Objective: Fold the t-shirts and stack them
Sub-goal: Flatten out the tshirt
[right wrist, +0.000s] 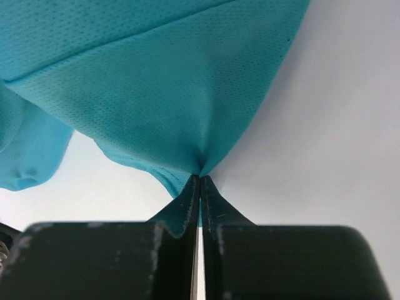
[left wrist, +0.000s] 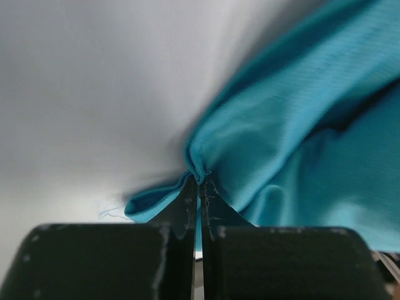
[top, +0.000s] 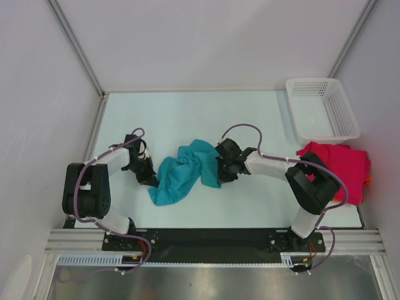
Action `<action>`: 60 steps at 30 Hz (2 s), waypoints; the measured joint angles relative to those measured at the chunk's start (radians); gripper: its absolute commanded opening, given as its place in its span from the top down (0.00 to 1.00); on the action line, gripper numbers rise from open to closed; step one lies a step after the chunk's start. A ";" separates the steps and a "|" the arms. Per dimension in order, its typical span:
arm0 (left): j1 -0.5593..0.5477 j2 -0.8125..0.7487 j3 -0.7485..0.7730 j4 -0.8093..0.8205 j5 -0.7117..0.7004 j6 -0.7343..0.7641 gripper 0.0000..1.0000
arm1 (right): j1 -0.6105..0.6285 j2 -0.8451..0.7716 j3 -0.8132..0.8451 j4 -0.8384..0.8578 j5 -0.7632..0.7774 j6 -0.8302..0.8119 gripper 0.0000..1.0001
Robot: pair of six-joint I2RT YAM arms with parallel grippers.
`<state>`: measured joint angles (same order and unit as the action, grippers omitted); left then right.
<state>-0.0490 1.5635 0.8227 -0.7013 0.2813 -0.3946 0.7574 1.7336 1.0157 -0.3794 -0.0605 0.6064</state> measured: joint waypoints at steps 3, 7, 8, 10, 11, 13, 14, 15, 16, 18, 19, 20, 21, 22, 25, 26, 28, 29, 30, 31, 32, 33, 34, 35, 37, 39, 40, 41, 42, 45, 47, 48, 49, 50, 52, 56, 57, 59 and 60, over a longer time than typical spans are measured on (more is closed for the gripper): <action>0.000 -0.004 -0.024 0.032 0.122 -0.011 1.00 | 0.000 0.000 0.000 0.006 -0.014 0.003 1.00; 0.001 -0.034 -0.017 0.030 0.211 -0.014 1.00 | -0.002 -0.013 -0.004 0.004 -0.012 0.001 1.00; 0.002 -0.042 -0.008 0.021 0.224 -0.014 1.00 | -0.005 -0.029 -0.006 -0.008 -0.006 -0.002 1.00; 0.008 -0.061 0.033 -0.010 0.244 -0.013 1.00 | -0.018 -0.071 -0.006 -0.028 0.003 -0.013 1.00; 0.013 -0.072 0.059 -0.022 0.249 -0.011 1.00 | -0.029 -0.111 -0.006 -0.046 0.012 -0.020 1.00; 0.024 -0.095 0.113 -0.049 0.256 -0.005 1.00 | -0.070 -0.158 -0.006 -0.069 0.027 -0.033 1.00; 0.031 -0.109 0.146 -0.063 0.257 0.000 1.00 | -0.097 -0.191 -0.004 -0.087 0.037 -0.041 1.00; 0.041 -0.122 0.176 -0.077 0.258 0.005 1.00 | -0.132 -0.232 0.003 -0.114 0.051 -0.051 1.00; 0.048 -0.132 0.200 -0.093 0.258 0.009 1.00 | -0.156 -0.261 0.011 -0.131 0.061 -0.059 1.00; 0.075 -0.153 0.247 -0.122 0.256 0.015 1.00 | -0.219 -0.323 0.046 -0.181 0.088 -0.075 1.00; 0.091 -0.165 0.270 -0.139 0.254 0.016 1.00 | -0.248 -0.355 0.068 -0.204 0.103 -0.084 1.00; 0.104 -0.174 0.285 -0.149 0.253 0.018 1.00 | -0.272 -0.385 0.094 -0.229 0.116 -0.091 1.00; 0.121 -0.188 0.303 -0.162 0.253 0.018 1.00 | -0.290 -0.409 0.120 -0.252 0.125 -0.096 1.00; 0.135 -0.201 0.320 -0.177 0.250 0.016 1.00 | -0.307 -0.433 0.150 -0.275 0.137 -0.104 1.00; 0.163 -0.240 0.374 -0.214 0.240 0.005 1.00 | -0.344 -0.501 0.254 -0.350 0.176 -0.117 1.00; 0.167 -0.253 0.399 -0.228 0.232 0.001 1.00 | -0.351 -0.518 0.291 -0.372 0.190 -0.122 1.00; 0.172 -0.278 0.446 -0.247 0.219 -0.009 1.00 | -0.359 -0.550 0.362 -0.419 0.216 -0.130 1.00; 0.172 -0.291 0.469 -0.253 0.217 -0.018 1.00 | -0.362 -0.562 0.389 -0.438 0.227 -0.132 1.00; 0.174 -0.306 0.486 -0.255 0.214 -0.026 1.00 | -0.363 -0.576 0.422 -0.460 0.239 -0.134 1.00; 0.177 -0.327 0.505 -0.258 0.210 -0.035 1.00 | -0.364 -0.590 0.448 -0.479 0.252 -0.135 1.00; 0.180 -0.344 0.516 -0.261 0.208 -0.045 1.00 | -0.364 -0.600 0.470 -0.496 0.261 -0.137 1.00; 0.183 -0.364 0.529 -0.266 0.208 -0.055 1.00 | -0.365 -0.610 0.495 -0.516 0.270 -0.137 1.00; 0.185 -0.382 0.539 -0.270 0.208 -0.065 1.00 | -0.365 -0.621 0.525 -0.541 0.281 -0.137 1.00; 0.187 -0.401 0.550 -0.274 0.207 -0.078 1.00 | -0.365 -0.629 0.544 -0.555 0.286 -0.137 1.00; 0.187 -0.431 0.564 -0.278 0.207 -0.100 1.00 | -0.365 -0.645 0.590 -0.589 0.297 -0.137 1.00; 0.188 -0.459 0.573 -0.279 0.206 -0.125 1.00 | -0.365 -0.661 0.616 -0.612 0.306 -0.137 1.00; 0.188 -0.472 0.575 -0.278 0.203 -0.135 1.00 | -0.365 -0.669 0.628 -0.623 0.310 -0.137 1.00; 0.188 -0.484 0.576 -0.278 0.200 -0.148 1.00 | -0.365 -0.675 0.639 -0.636 0.313 -0.137 1.00; 0.188 -0.493 0.578 -0.278 0.198 -0.158 1.00 | -0.365 -0.679 0.652 -0.649 0.315 -0.137 1.00; 0.188 -0.513 0.591 -0.278 0.184 -0.191 1.00 | -0.365 -0.679 0.696 -0.685 0.316 -0.137 1.00; 0.188 -0.521 0.610 -0.279 0.163 -0.209 1.00 | -0.365 -0.678 0.732 -0.704 0.316 -0.137 1.00; 0.189 -0.525 0.628 -0.282 0.147 -0.219 1.00 | -0.365 -0.678 0.748 -0.712 0.316 -0.137 1.00; 0.189 -0.531 0.647 -0.282 0.135 -0.227 1.00 | -0.365 -0.674 0.780 -0.728 0.315 -0.137 1.00; 0.189 -0.535 0.665 -0.282 0.125 -0.233 1.00 | -0.365 -0.672 0.805 -0.734 0.315 -0.137 1.00; 0.189 -0.545 0.722 -0.291 0.101 -0.243 1.00 | -0.365 -0.661 0.881 -0.750 0.308 -0.137 1.00; 0.190 -0.568 0.854 -0.293 0.063 -0.261 1.00 | -0.365 -0.643 1.012 -0.767 0.282 -0.137 1.00; 0.190 -0.573 0.876 -0.293 0.058 -0.262 1.00 | -0.365 -0.639 1.038 -0.768 0.275 -0.137 1.00; 0.190 -0.579 0.923 -0.294 0.048 -0.264 1.00 | -0.365 -0.636 1.078 -0.774 0.266 -0.137 1.00; 0.190 -0.585 0.941 -0.294 0.042 -0.266 1.00 | -0.365 -0.633 1.096 -0.776 0.261 -0.137 1.00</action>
<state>0.1406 0.9787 1.7634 -0.9958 0.3237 -0.6609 0.3923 1.1007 2.1120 -1.1553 0.2005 0.4694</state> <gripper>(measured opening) 0.008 0.009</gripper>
